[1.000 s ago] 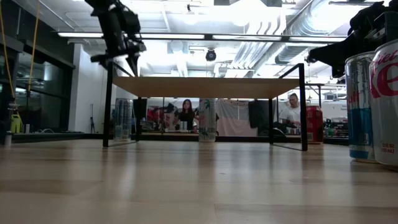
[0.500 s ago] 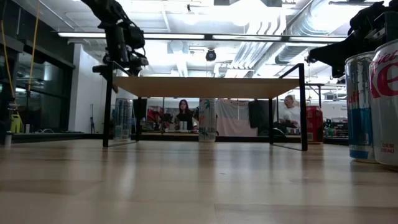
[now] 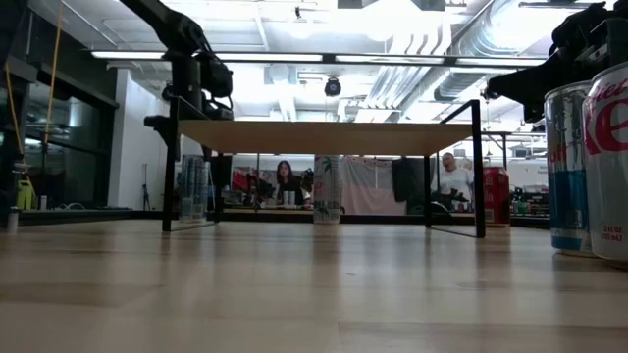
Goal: Place canned beverage on shelf
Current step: Put the top blue soda can on the shelf
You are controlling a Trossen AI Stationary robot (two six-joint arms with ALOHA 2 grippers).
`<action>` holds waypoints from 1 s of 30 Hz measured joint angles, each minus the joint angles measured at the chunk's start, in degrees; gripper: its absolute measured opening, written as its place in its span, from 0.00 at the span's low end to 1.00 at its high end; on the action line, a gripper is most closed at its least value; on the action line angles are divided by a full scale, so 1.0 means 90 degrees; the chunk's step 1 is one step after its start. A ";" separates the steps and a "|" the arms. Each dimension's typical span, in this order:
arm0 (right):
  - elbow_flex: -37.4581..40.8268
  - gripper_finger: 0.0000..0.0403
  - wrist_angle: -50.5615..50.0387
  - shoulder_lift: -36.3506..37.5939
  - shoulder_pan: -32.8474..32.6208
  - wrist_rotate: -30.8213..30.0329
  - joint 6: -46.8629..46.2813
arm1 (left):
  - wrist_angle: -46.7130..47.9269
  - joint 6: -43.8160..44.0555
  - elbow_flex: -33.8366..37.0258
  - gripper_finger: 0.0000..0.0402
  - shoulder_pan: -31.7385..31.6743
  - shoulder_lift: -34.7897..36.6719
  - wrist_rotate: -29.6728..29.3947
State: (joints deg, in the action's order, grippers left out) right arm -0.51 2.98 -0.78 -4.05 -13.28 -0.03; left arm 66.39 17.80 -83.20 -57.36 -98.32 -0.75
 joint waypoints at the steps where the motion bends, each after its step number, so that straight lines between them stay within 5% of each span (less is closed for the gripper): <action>1: 0.0000 0.00 0.0000 0.0000 0.0000 -0.0002 0.0000 | -0.0007 -0.0002 0.0000 0.73 0.0000 -0.0022 -0.0009; 20: 0.0000 0.00 0.0000 0.0000 0.0000 -0.0002 0.0002 | -0.0382 0.0002 0.0000 0.72 0.0103 -0.0248 -0.0154; 30: 0.0000 0.00 0.0000 0.0000 0.0000 -0.0002 0.0000 | -0.0247 0.0000 0.0000 0.53 0.0172 -0.0248 -0.0132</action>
State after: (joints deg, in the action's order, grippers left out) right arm -0.51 2.98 -0.78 -4.05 -13.30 -0.03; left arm 64.16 17.80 -83.20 -55.81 -100.55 -1.93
